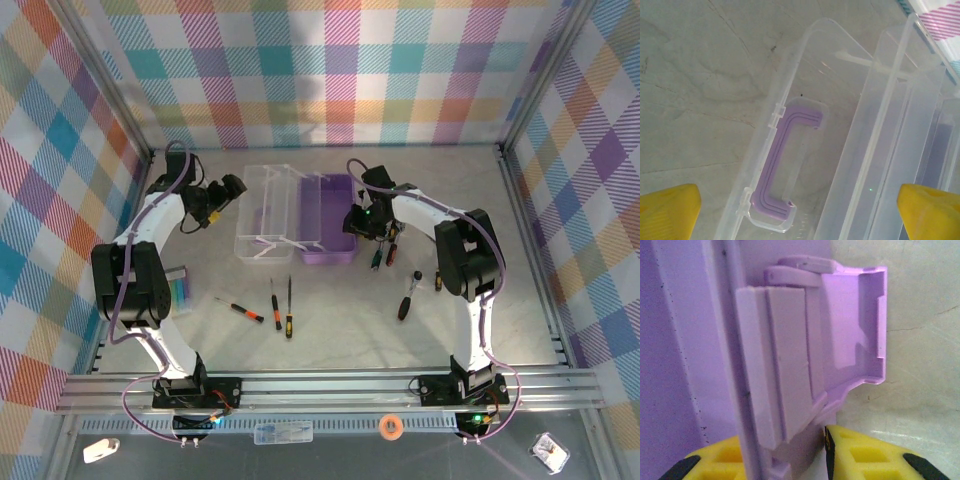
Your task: Pack the tool kit
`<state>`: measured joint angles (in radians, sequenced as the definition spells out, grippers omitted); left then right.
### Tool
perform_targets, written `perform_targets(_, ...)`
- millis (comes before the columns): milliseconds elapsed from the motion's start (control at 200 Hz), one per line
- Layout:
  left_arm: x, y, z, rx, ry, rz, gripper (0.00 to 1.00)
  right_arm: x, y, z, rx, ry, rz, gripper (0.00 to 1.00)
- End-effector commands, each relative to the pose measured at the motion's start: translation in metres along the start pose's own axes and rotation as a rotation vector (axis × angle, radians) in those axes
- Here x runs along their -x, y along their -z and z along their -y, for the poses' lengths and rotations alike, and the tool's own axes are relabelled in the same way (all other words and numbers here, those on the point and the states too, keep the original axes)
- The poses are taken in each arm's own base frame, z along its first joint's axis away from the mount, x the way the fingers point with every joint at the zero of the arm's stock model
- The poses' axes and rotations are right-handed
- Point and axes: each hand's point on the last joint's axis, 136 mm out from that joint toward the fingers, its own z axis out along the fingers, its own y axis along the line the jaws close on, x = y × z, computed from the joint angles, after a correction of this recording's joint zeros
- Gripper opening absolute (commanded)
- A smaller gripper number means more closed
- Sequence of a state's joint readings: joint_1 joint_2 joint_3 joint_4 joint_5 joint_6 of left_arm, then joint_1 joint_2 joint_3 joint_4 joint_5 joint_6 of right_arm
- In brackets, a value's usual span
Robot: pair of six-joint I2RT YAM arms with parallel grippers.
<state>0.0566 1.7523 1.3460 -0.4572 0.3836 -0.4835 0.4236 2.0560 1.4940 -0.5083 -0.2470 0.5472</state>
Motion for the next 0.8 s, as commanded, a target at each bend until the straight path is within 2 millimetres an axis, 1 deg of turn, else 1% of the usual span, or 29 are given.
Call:
perform_targets(0, 0.001, 0.027, 0.015, -0.072, 0.043, 0.037, 1.0, 0.0, 0.019, -0.019, 0.04, 0.005, 0.029, 0.32)
perform_targets(50, -0.001, 0.04, 0.024, -0.109, 0.05, 0.059, 1.0, 0.001, 0.028, -0.025, 0.053, 0.017, 0.039, 0.35)
perform_targets(95, -0.005, 0.055, 0.03, -0.134, 0.054, 0.089, 1.0, 0.005, 0.038, -0.029, 0.045, 0.026, 0.059, 0.42)
perform_targets(155, -0.016, 0.073, 0.032, -0.142, 0.061, 0.124, 1.0, 0.01, 0.053, -0.031, 0.013, 0.042, 0.085, 0.47)
perform_targets(210, -0.031, 0.087, 0.035, -0.17, 0.046, 0.155, 1.0, 0.016, 0.07, -0.033, -0.017, 0.06, 0.12, 0.55)
perform_targets(245, -0.042, 0.094, 0.035, -0.177, 0.046, 0.173, 1.0, 0.019, 0.08, -0.031, -0.049, 0.066, 0.139, 0.58)
perform_targets(335, -0.069, 0.111, 0.036, -0.219, 0.019, 0.185, 1.0, 0.026, 0.106, -0.026, -0.12, 0.088, 0.183, 0.6)
perform_targets(390, -0.086, 0.114, 0.032, -0.225, 0.01, 0.179, 1.0, 0.026, 0.121, -0.019, -0.175, 0.099, 0.21, 0.61)
perform_targets(455, -0.109, 0.115, 0.031, -0.26, 0.001, 0.156, 1.0, 0.023, 0.134, -0.005, -0.246, 0.096, 0.228, 0.61)
perform_targets(515, -0.129, 0.114, 0.032, -0.297, -0.029, 0.116, 1.0, 0.016, 0.142, 0.01, -0.296, 0.087, 0.23, 0.6)
perform_targets(565, -0.142, 0.113, 0.026, -0.284, -0.049, 0.091, 1.0, 0.008, 0.145, 0.022, -0.324, 0.08, 0.224, 0.58)
perform_targets(640, -0.153, 0.111, 0.019, -0.28, -0.058, 0.075, 1.0, -0.004, 0.146, 0.036, -0.36, 0.08, 0.221, 0.51)
perform_targets(680, -0.16, 0.11, 0.018, -0.29, -0.056, 0.06, 1.0, -0.009, 0.145, 0.044, -0.382, 0.068, 0.218, 0.49)
perform_targets(715, -0.165, 0.109, 0.017, -0.296, -0.055, 0.049, 1.0, -0.013, 0.143, 0.048, -0.386, 0.062, 0.21, 0.46)
perform_targets(755, -0.171, 0.106, 0.014, -0.295, -0.054, 0.037, 1.0, -0.018, 0.138, 0.051, -0.389, 0.039, 0.191, 0.41)
perform_targets(795, -0.175, 0.104, 0.011, -0.291, -0.053, 0.028, 1.0, -0.021, 0.133, 0.051, -0.375, 0.018, 0.174, 0.36)
